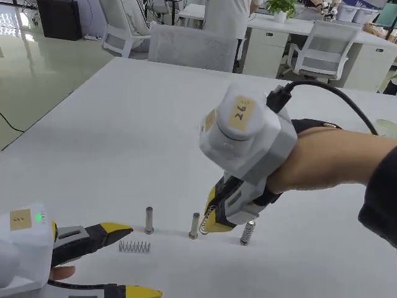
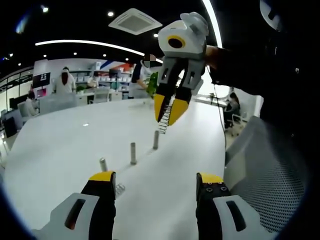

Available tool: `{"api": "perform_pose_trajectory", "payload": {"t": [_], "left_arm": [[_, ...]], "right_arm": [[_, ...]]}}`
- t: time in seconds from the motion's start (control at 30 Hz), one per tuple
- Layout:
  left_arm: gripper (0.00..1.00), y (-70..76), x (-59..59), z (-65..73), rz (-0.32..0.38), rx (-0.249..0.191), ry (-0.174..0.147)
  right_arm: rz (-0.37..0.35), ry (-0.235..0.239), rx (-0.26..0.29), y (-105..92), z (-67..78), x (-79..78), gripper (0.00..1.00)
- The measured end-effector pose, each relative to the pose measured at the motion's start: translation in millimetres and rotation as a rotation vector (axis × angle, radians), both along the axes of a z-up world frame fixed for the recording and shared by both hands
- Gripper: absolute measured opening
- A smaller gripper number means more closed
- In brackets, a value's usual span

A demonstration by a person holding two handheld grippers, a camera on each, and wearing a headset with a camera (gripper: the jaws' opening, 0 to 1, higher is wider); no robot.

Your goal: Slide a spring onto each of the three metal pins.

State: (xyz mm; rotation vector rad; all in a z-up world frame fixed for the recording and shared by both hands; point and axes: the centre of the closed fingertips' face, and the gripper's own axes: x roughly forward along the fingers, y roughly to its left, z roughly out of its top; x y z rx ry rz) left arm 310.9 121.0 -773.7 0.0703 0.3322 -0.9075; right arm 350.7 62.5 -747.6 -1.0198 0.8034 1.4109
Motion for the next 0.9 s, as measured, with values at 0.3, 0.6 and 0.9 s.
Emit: {"api": "perform_pose_trajectory", "payload": {"t": [0.3, 0.6, 0.9], "left_arm": [[0.65, 2.9, 0.9, -1.0, 0.015, -0.004, 0.001], [0.67, 3.9, 1.0, -3.9, 0.018, -0.004, 0.008], [0.67, 5.1, 2.3, -4.3, 0.022, -0.005, 0.009]], "right_arm": [[-0.015, -0.015, -0.012, 0.5, -3.8, 20.0, 0.08], [-0.019, -0.021, -0.029, 6.8, -13.5, 37.2, 0.08], [-0.021, -0.024, -0.051, 9.1, -26.0, 48.3, 0.08]]}}
